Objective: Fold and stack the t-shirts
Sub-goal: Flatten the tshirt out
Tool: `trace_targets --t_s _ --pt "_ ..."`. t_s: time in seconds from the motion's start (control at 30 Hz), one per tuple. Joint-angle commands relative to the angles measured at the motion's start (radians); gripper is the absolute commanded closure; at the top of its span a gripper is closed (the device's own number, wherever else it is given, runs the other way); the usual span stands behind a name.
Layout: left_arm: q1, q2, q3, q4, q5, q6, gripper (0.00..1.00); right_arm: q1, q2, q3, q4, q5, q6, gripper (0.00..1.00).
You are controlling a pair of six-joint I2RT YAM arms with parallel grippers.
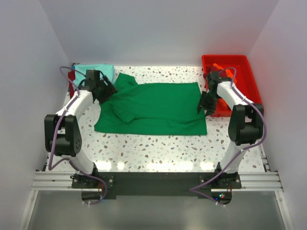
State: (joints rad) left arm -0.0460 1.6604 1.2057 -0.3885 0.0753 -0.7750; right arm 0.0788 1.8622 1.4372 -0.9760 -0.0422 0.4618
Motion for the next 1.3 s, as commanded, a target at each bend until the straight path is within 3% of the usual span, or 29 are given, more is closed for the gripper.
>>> trace_targets --t_s 0.0,0.1,0.33,0.53,0.87,1.27 --pt "0.006 0.018 0.081 0.045 0.02 0.029 0.19 -0.005 -0.058 0.054 -0.007 0.022 -0.005 0.41" --pt "0.005 -0.03 0.042 0.053 -0.005 0.057 0.11 -0.005 -0.131 0.029 0.019 0.036 -0.012 0.29" --pt "0.001 -0.217 -0.279 0.227 0.047 0.082 0.07 0.036 -0.299 -0.144 0.171 -0.099 -0.009 0.29" --pt "0.001 -0.223 -0.428 0.373 0.144 0.063 0.06 0.075 -0.305 -0.29 0.253 -0.104 0.017 0.29" --pt "0.003 -0.122 -0.517 0.484 0.136 0.066 0.06 0.07 -0.255 -0.32 0.293 0.1 -0.026 0.46" --pt "0.003 -0.105 -0.597 0.513 0.121 0.062 0.06 0.064 -0.176 -0.354 0.369 0.139 -0.034 0.62"
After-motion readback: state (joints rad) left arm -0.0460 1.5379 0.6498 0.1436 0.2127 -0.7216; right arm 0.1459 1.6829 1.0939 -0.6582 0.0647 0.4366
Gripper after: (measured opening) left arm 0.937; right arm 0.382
